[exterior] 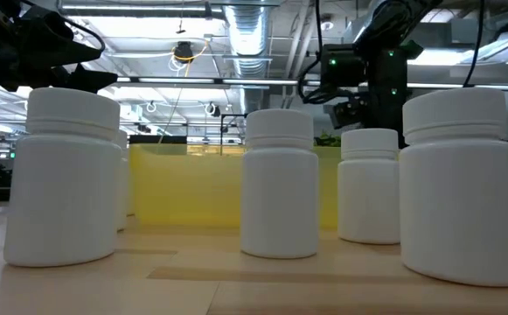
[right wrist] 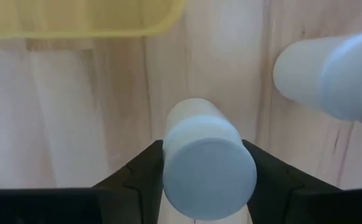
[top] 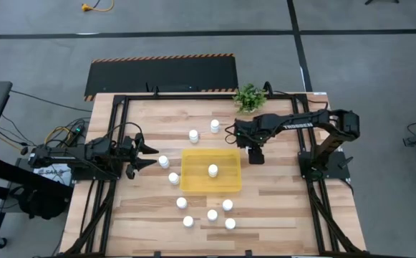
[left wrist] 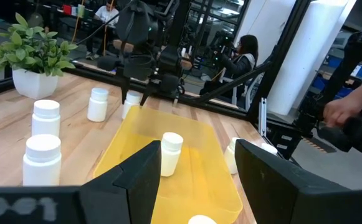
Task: Pick and place pill bottles into a basket
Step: Put the white pill bottle into the yellow bin
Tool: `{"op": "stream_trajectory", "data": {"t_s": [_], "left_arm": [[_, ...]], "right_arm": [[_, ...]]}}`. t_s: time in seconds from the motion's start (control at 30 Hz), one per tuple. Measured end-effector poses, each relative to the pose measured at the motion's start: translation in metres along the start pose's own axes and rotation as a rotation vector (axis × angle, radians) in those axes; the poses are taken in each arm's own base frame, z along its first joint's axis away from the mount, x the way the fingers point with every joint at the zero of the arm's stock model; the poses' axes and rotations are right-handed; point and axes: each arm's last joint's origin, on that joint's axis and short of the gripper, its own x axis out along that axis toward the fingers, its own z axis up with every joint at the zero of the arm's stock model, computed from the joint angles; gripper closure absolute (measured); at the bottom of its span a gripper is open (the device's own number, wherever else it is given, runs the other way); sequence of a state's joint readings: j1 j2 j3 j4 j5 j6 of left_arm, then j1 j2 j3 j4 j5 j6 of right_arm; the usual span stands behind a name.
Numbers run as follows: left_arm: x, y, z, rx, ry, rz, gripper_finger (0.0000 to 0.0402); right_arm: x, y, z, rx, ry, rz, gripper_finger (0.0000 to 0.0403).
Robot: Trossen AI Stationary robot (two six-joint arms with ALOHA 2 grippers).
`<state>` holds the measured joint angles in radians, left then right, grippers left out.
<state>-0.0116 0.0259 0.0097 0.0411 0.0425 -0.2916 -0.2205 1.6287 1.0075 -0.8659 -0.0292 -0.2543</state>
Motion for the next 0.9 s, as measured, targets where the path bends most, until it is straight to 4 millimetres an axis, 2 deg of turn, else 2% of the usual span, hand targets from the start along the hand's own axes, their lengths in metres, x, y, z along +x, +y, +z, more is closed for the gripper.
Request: {"op": "stream_trajectory", "data": {"t_s": [0.23,0.43,0.7,0.9], "left_arm": [[0.0,0.0,0.0,0.0,0.002,0.001,0.0208],[0.0,0.0,0.0,0.0,0.002,0.001,0.0208],[0.0,0.0,0.0,0.0,0.003,0.001,0.0208],[0.0,0.0,0.0,0.0,0.004,0.002,0.0208]], "right_arm": [[-0.013,0.01,0.008,-0.038,0.006,0.005,0.0217],[-0.029,0.017,0.015,-0.073,0.017,0.011,0.0241],[-0.056,0.026,0.023,-0.107,0.035,0.017,0.0227],[-0.08,0.034,0.031,-0.137,0.006,0.013,0.0237]]}}
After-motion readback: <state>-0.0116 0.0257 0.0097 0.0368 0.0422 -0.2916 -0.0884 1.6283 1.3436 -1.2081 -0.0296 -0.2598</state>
